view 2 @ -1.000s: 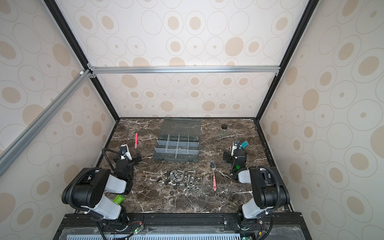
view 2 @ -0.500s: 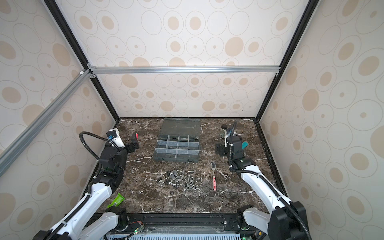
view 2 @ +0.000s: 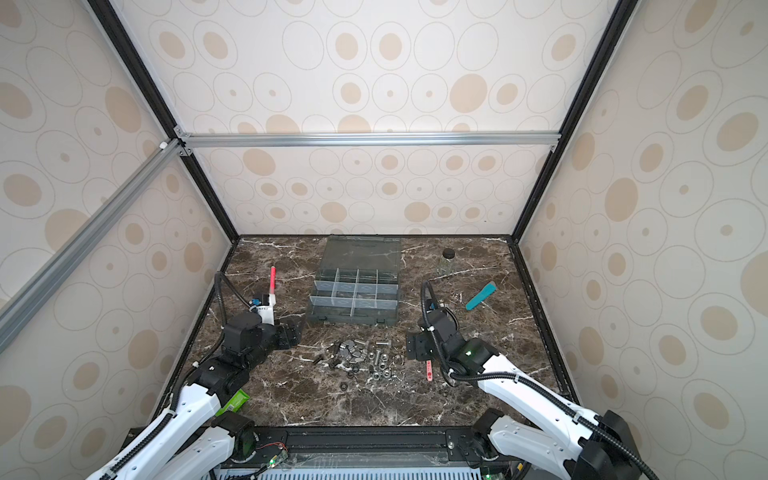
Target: Sort the screws and nuts into containers
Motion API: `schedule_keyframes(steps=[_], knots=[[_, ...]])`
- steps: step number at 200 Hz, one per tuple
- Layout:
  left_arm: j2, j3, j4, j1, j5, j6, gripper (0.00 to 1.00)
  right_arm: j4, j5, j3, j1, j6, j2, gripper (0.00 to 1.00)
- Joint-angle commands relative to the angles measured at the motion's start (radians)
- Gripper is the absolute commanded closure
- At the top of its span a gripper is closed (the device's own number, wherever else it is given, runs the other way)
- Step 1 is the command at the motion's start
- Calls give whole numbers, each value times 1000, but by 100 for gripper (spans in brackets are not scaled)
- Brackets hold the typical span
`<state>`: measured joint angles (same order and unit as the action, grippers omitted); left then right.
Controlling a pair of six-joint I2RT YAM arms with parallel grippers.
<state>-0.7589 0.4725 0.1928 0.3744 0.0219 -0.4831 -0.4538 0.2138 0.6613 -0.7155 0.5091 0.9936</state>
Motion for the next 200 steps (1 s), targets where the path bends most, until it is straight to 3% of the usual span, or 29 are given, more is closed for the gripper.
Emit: schedule_keyframes(steps=[1, 59, 127, 200], knots=[[-14, 14, 81, 41, 21, -28, 20, -8, 47, -10, -61, 110, 3, 6], [-179, 34, 80, 132, 39, 0, 24, 66, 62, -19, -107, 187, 46, 6], [-219, 27, 83, 183, 29, -21, 28, 59, 58, -12, -109, 192, 50, 6], [-315, 29, 97, 270, -12, -44, 29, 61, 64, -82, -110, 258, -41, 6]])
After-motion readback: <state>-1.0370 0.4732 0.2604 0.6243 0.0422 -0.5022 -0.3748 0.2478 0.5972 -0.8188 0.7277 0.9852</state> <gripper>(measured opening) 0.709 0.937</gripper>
